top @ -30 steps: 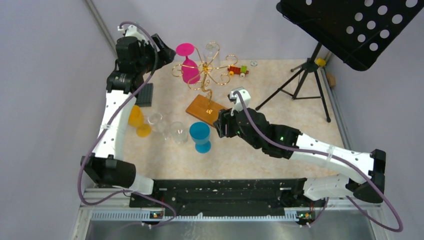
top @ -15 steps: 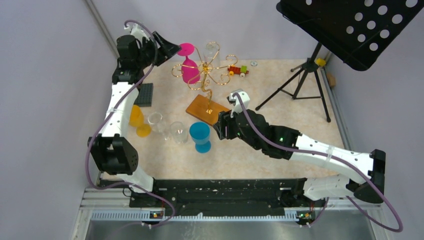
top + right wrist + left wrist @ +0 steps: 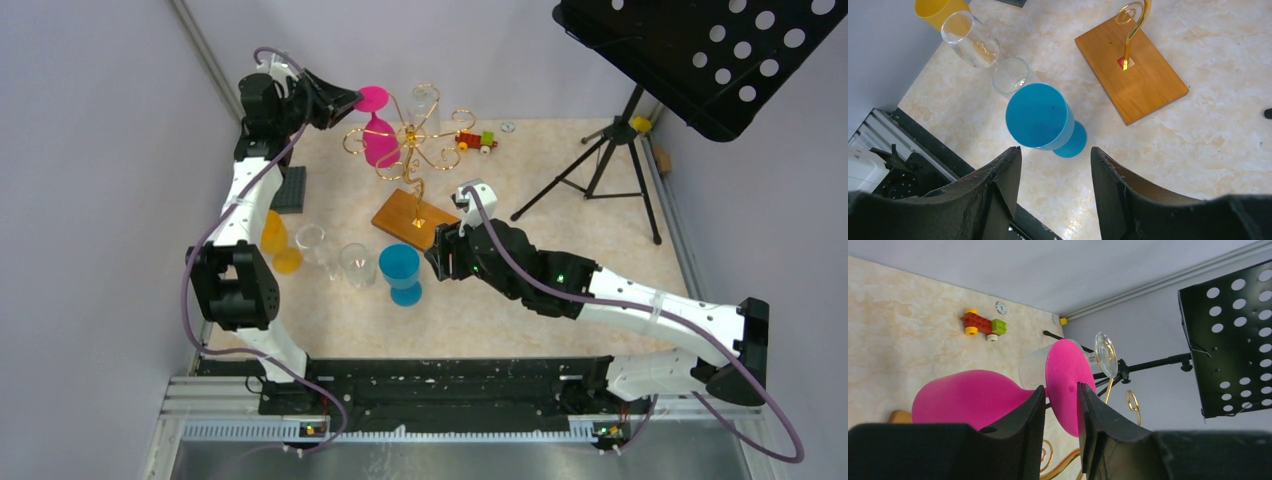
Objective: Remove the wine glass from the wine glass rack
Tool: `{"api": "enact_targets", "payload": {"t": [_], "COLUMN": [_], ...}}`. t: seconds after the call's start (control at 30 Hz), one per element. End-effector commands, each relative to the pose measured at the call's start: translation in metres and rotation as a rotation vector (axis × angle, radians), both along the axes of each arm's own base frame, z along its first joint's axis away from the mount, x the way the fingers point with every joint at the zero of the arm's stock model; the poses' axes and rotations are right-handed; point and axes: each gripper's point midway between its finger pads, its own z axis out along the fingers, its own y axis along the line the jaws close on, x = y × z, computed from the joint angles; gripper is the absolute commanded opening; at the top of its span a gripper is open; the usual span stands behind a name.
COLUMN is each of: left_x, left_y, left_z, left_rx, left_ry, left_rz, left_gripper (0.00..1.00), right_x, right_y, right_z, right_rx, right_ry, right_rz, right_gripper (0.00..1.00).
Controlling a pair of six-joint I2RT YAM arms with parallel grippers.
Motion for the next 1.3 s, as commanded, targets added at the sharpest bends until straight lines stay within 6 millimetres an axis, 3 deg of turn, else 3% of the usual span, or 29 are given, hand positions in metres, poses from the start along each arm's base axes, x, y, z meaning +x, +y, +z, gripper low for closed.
{"api": "enact_targets", "payload": {"t": [0.0, 0.13, 0.27, 0.3, 0.73, 1.0, 1.27], "left_x": [-0.005, -0.008, -0.011, -0.011, -0.02, -0.009, -0.016], "left_y": [-0.011, -0.014, -0.017, -0.016, -0.007, 0.001, -0.014], "left_z": [0.025, 0.028, 0.029, 0.03, 0.064, 0.061, 0.055], "left_rx": [-0.106, -0.153, -0.168, -0.172, -0.261, -0.283, -0.258], "left_ry": [-0.062, -0.061, -0.056, -0.055, -0.122, -0.14, -0.121], "left_rz": [-0.099, -0.129, -0.15, -0.15, -0.084, -0.022, -0.158], "left_gripper": [0.31, 0.23, 0.01, 0.0, 0.0, 0.0, 0.0], "right_x": [0.002, 0.003, 0.004, 0.003, 0.002, 0.001, 0.001], "right_y": [0.005, 0.006, 0.006, 0.006, 0.004, 0.005, 0.005], "right_z": [0.015, 0.014, 0.011, 0.012, 0.014, 0.012, 0.013], "right_rx": [0.06, 0.061, 0.055, 0.056, 0.073, 0.074, 0.075], "right_ry": [-0.01, -0.009, -0.007, -0.007, -0.002, 0.005, 0.005], "right_rz": [0.002, -0.002, -0.005, -0.005, -0.009, -0.005, -0.004], "right_gripper": [0.54, 0.54, 0.54, 0.54, 0.54, 0.54, 0.54]}}
